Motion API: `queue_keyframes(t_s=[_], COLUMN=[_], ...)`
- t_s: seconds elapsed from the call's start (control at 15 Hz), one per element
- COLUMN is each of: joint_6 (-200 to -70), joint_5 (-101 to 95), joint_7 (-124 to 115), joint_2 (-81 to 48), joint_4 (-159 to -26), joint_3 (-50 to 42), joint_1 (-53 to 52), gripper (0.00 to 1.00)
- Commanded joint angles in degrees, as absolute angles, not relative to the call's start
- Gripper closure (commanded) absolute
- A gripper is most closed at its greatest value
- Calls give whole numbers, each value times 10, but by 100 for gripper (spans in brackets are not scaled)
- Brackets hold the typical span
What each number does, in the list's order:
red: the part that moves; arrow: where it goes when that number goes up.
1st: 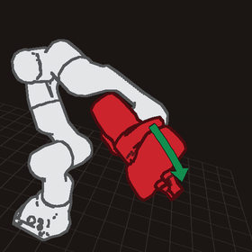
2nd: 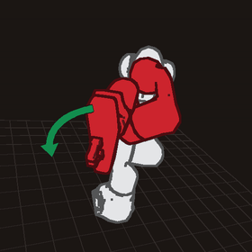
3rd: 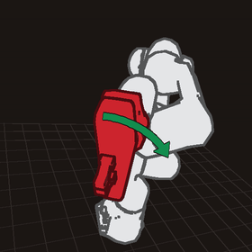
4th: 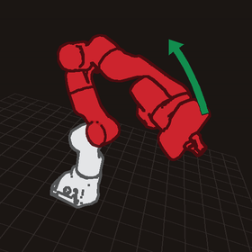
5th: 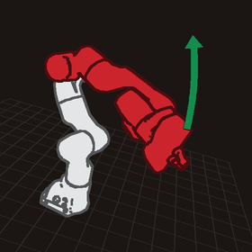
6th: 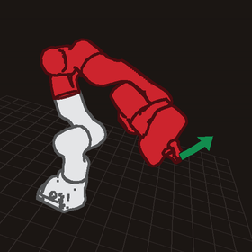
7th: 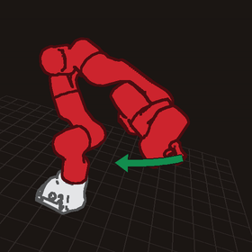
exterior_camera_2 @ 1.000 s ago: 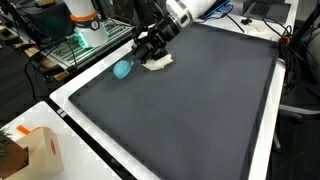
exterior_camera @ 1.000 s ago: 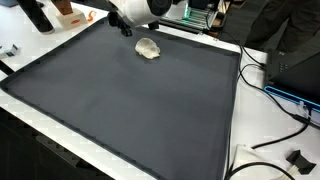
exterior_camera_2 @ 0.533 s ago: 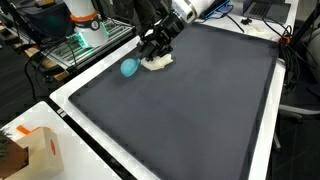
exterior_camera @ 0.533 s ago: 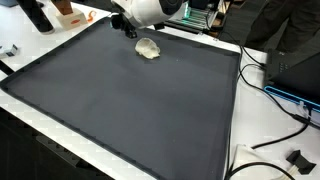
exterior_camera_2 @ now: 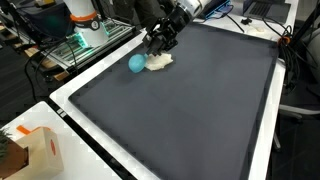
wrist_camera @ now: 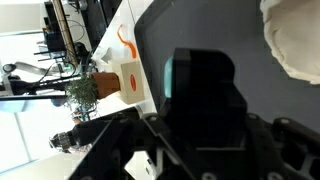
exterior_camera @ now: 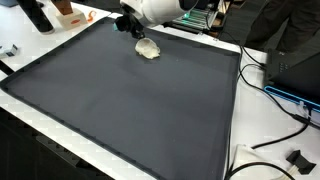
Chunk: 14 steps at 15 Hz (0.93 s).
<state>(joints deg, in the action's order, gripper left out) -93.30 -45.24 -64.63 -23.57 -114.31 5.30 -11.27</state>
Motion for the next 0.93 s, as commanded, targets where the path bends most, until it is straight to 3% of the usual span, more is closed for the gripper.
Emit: queue_keyframes(t_s=[0.0,0.87], joint_6=[-946,-1071], joint_5=[-460,-434], joint_7=[-601,-396], joint_2=[-216,-116], joint_4=[-1158,-1211], joint_3=[61,78], joint_1=[-119,-110], gripper=[75,75])
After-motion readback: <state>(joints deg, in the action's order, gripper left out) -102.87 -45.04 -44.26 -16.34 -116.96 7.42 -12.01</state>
